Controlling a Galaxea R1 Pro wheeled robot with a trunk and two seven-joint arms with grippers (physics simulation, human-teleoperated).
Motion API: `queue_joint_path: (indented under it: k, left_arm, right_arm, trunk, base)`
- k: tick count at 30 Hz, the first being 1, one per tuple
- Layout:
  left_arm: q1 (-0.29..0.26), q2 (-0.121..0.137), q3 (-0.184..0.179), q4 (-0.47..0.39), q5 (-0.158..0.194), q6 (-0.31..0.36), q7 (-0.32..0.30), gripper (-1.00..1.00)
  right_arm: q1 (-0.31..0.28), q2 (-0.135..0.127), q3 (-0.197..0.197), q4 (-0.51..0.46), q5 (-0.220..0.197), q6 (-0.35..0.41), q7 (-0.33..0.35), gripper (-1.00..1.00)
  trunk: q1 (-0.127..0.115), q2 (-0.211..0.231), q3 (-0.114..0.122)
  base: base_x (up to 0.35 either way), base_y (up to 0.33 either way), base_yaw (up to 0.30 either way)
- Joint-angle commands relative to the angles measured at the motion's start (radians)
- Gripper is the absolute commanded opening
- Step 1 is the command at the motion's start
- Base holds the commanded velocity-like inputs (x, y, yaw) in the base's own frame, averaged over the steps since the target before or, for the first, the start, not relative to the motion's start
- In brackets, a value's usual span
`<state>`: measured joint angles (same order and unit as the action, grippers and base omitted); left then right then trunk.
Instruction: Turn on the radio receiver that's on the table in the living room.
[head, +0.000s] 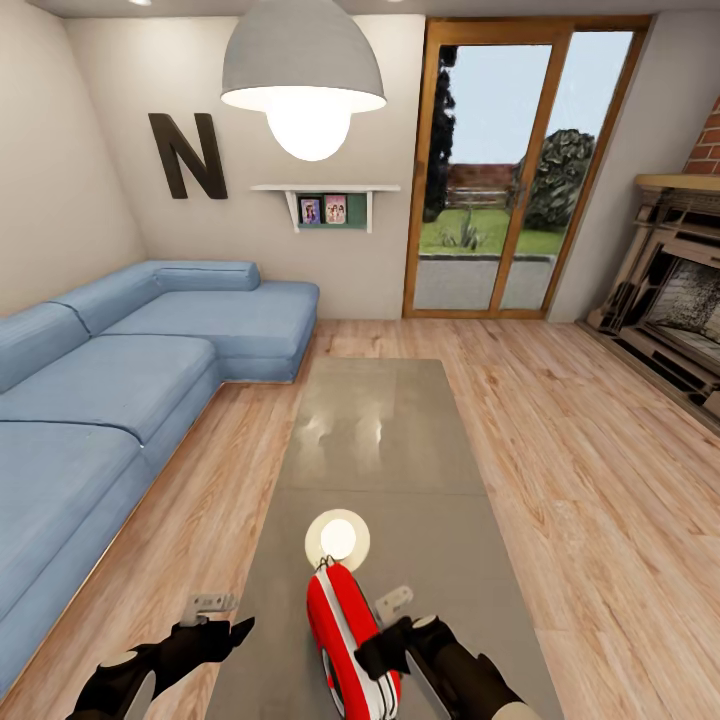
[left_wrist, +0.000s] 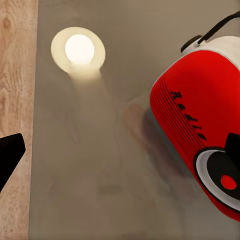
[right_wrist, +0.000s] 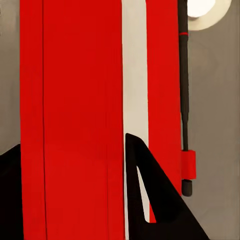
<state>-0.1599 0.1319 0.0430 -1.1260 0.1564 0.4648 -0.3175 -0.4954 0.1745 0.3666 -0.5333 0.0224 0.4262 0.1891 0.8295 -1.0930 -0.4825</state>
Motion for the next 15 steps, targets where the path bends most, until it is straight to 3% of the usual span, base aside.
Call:
queue_joint_path:
  k: [1, 5, 7, 8, 15]
  left_arm:
    - [0.0, 0.0, 0.0, 0.0, 0.0, 0.0, 0.0, 1.0]
    - [0.0, 0.0, 0.0, 0.0, 0.0, 0.0, 0.0, 1.0]
    - [0.0, 0.0, 0.0, 0.0, 0.0, 0.0, 0.0, 1.0]
    - [0.0, 0.0, 0.0, 0.0, 0.0, 0.0, 0.0, 1.0]
    - [0.0, -0.001, 0.0, 0.0, -0.001, -0.001, -0.001, 1.0]
  right_arm:
    - [0.0, 0.0, 0.0, -0.004, -0.001, 0.001, 0.0, -1.0]
    - [0.0, 0.0, 0.0, -0.038, 0.0, 0.004, 0.0, -1.0]
    - [0.0, 0.0, 0.001, -0.102, 0.0, 0.012, 0.0, -1.0]
    - [0.0, 0.0, 0.001, -0.176, 0.001, 0.034, 0.0, -1.0]
    - [0.001, 0.0, -0.002, -0.46, 0.0, 0.239, -0.001, -1.0]
  trunk:
    - [0.0, 0.0, 0.0]
    - [0.0, 0.0, 0.0]
    - [0.0, 0.0, 0.0]
    - [0.0, 0.0, 0.0]
    - [0.0, 0.0, 0.0]
  base:
    - [0.0, 0.0, 0.0]
    - [0.0, 0.0, 0.0]
    - [0.0, 0.0, 0.0]
    - [0.0, 0.0, 0.0]
    - [0.0, 0.0, 0.0]
